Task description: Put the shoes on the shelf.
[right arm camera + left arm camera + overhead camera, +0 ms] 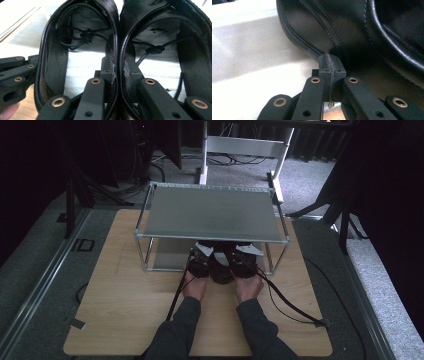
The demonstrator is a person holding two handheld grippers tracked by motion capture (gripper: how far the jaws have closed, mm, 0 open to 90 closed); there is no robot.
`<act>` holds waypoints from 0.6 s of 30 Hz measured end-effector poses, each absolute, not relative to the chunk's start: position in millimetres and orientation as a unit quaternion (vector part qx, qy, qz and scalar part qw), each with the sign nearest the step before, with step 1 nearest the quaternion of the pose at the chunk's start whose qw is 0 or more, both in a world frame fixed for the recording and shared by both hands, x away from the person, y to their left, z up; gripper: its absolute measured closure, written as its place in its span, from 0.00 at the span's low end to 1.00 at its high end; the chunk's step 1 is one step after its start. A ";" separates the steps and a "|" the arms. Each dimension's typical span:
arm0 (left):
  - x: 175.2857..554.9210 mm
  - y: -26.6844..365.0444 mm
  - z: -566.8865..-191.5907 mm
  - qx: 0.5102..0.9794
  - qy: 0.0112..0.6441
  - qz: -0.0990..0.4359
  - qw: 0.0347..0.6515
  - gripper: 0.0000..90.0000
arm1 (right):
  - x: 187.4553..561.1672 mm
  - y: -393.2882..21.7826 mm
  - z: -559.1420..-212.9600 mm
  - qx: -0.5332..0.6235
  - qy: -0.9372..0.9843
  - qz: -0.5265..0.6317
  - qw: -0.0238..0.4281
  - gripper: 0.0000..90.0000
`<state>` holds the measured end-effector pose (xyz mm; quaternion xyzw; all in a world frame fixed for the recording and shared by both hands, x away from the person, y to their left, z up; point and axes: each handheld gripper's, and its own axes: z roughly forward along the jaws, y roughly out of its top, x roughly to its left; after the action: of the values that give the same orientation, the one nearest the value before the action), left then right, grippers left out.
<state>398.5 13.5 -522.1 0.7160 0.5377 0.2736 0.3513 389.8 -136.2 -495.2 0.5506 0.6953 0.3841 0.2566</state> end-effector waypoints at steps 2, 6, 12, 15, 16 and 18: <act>397.9 13.1 -521.5 0.711 0.538 0.271 0.363 1.00 | 390.6 -135.7 -496.0 0.554 0.689 0.388 0.259 0.89; 392.1 7.4 -516.8 0.710 0.518 0.273 0.390 1.00 | 393.6 -134.9 -497.8 0.567 0.672 0.395 0.265 0.89; 395.6 4.2 -516.7 0.699 0.520 0.284 0.400 1.00 | 397.8 -134.6 -499.2 0.574 0.654 0.406 0.277 0.89; 397.2 5.1 -517.4 0.694 0.519 0.290 0.406 1.00 | 396.8 -132.2 -501.4 0.577 0.644 0.414 0.286 0.89; 398.0 4.8 -517.4 0.694 0.518 0.292 0.406 1.00 | 396.5 -131.7 -502.5 0.578 0.639 0.418 0.289 0.89; 399.6 5.0 -518.5 0.695 0.515 0.291 0.410 1.00 | 396.4 -130.2 -503.0 0.582 0.634 0.418 0.291 0.89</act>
<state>399.6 5.0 -518.5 0.6945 0.5148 0.2912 0.4096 396.4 -130.2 -503.0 0.5818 0.6339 0.4180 0.2915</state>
